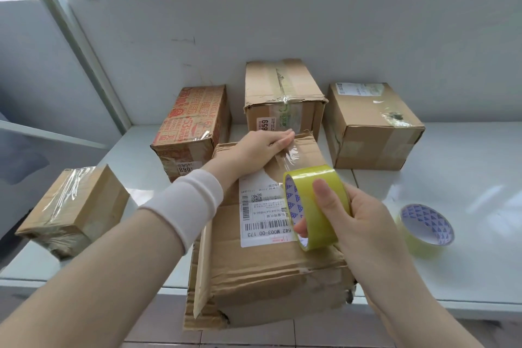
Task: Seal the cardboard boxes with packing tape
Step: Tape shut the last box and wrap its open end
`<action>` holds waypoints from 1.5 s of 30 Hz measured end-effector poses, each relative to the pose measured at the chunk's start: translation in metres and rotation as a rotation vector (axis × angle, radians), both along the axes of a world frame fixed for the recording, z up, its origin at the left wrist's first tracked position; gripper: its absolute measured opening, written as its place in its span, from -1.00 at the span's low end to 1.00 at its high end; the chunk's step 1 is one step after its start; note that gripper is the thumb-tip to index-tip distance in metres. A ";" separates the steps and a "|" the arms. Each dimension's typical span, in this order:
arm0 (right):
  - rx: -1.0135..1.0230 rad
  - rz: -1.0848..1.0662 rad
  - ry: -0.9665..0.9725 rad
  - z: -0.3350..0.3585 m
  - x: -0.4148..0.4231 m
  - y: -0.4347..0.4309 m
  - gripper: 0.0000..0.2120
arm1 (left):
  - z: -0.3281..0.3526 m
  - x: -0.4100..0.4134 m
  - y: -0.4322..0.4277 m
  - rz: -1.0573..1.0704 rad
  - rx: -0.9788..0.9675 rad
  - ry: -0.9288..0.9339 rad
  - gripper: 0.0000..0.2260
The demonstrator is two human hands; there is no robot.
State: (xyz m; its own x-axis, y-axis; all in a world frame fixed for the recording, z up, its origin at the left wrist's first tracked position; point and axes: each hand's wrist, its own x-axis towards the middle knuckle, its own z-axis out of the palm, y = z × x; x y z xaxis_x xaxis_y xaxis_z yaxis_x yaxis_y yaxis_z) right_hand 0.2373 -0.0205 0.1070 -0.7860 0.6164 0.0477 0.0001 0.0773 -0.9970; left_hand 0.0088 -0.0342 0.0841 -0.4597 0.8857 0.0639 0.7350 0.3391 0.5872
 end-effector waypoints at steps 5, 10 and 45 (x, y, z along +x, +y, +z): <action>0.122 0.073 0.030 -0.026 0.016 -0.002 -0.66 | -0.004 -0.005 0.002 0.038 -0.073 -0.040 -0.61; 0.086 -0.015 0.095 -0.013 0.025 -0.004 -0.69 | -0.005 -0.001 0.007 0.098 -0.069 -0.025 -0.63; 0.061 -0.023 -0.152 -0.070 0.088 -0.054 -0.89 | -0.038 0.109 -0.160 -0.124 0.042 0.377 -0.31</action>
State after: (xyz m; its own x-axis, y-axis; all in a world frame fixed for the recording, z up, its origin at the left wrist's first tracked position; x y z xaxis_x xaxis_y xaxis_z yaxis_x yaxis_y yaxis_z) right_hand 0.3255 -0.0749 0.0365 -0.7728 0.6339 -0.0325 0.1528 0.1360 -0.9789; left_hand 0.1180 -0.1940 0.0459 -0.2867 0.9262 0.2451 0.9354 0.2154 0.2802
